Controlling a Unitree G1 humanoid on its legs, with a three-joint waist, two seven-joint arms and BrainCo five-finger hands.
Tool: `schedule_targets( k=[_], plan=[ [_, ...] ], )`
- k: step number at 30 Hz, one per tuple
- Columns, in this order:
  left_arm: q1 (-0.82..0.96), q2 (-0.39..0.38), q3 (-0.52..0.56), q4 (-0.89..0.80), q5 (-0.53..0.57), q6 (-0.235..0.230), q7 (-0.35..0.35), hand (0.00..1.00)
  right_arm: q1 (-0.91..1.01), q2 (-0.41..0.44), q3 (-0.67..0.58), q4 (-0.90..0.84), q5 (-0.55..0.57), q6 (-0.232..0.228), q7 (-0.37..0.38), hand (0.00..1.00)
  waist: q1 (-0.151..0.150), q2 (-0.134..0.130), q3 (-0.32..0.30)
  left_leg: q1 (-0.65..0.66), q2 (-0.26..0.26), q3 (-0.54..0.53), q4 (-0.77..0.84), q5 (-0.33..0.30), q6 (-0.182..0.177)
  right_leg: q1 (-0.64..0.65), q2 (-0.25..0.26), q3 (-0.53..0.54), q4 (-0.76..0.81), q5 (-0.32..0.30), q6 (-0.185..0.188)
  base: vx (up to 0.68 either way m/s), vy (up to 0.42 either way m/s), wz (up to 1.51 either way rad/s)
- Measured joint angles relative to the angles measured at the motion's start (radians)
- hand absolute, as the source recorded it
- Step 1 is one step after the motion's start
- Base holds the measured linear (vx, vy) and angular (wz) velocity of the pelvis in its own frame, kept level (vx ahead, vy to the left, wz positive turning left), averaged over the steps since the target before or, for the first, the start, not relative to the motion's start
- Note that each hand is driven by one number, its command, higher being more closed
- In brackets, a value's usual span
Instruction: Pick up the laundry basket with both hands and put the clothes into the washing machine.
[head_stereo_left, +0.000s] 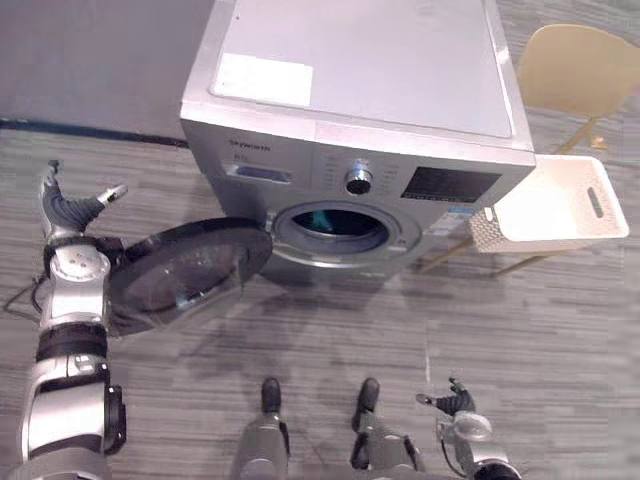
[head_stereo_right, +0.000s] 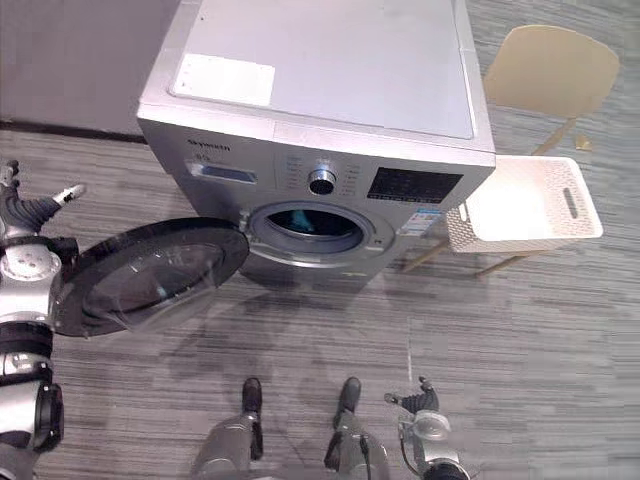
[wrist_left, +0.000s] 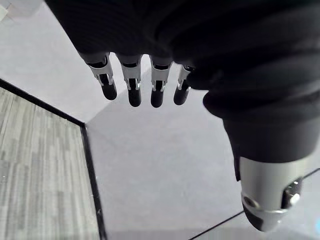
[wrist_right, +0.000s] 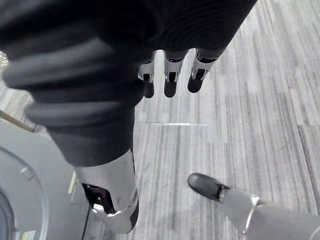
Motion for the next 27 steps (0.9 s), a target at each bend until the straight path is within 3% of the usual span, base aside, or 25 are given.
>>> schedule_targets(
  k=[5, 10, 13, 15, 20, 23, 27],
  plan=[
    [-0.143, 0.0, -0.027, 0.128, 0.127, 0.035, -0.064, 0.0, 0.023, 0.007, 0.03, -0.047, 0.03, -0.018, 0.014, 0.0, 0.0, -0.028, 0.021, -0.071, 0.071, 0.0, 0.075, -0.033, -0.027, -0.042, 0.051, 0.008, -0.001, 0.01, -0.007, -0.09, -0.056, -0.21],
    [-0.189, -0.007, -0.011, 0.18, 0.192, 0.054, -0.101, 0.0, 0.033, 0.006, 0.044, -0.075, 0.039, -0.026, 0.016, 0.0, 0.002, -0.029, 0.045, -0.102, 0.125, -0.006, 0.09, -0.017, -0.065, -0.057, 0.103, 0.029, -0.026, 0.004, -0.006, -0.02, -0.127, -0.13],
    [-0.189, -0.018, 0.026, 0.182, 0.192, 0.05, -0.103, 0.0, 0.033, 0.006, 0.049, -0.075, 0.039, -0.029, 0.018, 0.0, 0.005, -0.028, 0.051, -0.102, 0.127, -0.004, 0.09, -0.008, -0.078, -0.057, 0.106, 0.039, -0.026, -0.039, -0.023, 0.0, -0.075, -0.03],
    [-0.175, -0.039, 0.057, 0.181, 0.192, 0.036, -0.102, 0.0, 0.034, 0.001, 0.051, -0.076, 0.038, -0.029, 0.028, 0.0, 0.024, -0.016, 0.06, -0.095, 0.135, -0.003, 0.088, -0.001, -0.089, -0.055, 0.116, 0.046, -0.026, -0.039, -0.024, 0.0, -0.038, -0.11],
    [-0.036, -0.105, 0.137, 0.135, 0.188, 0.012, -0.099, 0.0, 0.029, -0.008, 0.051, -0.063, 0.018, -0.027, 0.039, 0.0, 0.026, 0.005, 0.07, -0.01, 0.117, 0.015, 0.041, 0.007, -0.099, 0.0, 0.105, 0.05, -0.026, -0.065, -0.023, 0.04, 0.019, -0.02],
    [0.101, -0.191, 0.139, 0.045, 0.177, -0.003, -0.097, 0.0, 0.025, -0.033, 0.049, -0.046, 0.012, -0.025, 0.056, 0.0, 0.026, 0.037, 0.062, 0.042, 0.081, 0.017, -0.019, 0.024, -0.091, 0.027, 0.079, 0.048, -0.025, -0.078, -0.014, 0.08, 0.065, 0.14],
    [0.283, -0.351, 0.102, -0.064, 0.154, -0.004, -0.094, 0.0, 0.02, -0.062, 0.043, -0.016, -0.025, -0.015, 0.061, 0.0, 0.023, 0.099, 0.028, 0.11, 0.029, 0.008, -0.093, 0.054, -0.068, 0.069, 0.04, 0.028, -0.022, -0.094, 0.005, 0.13, 0.088, 0.22]
  ],
)
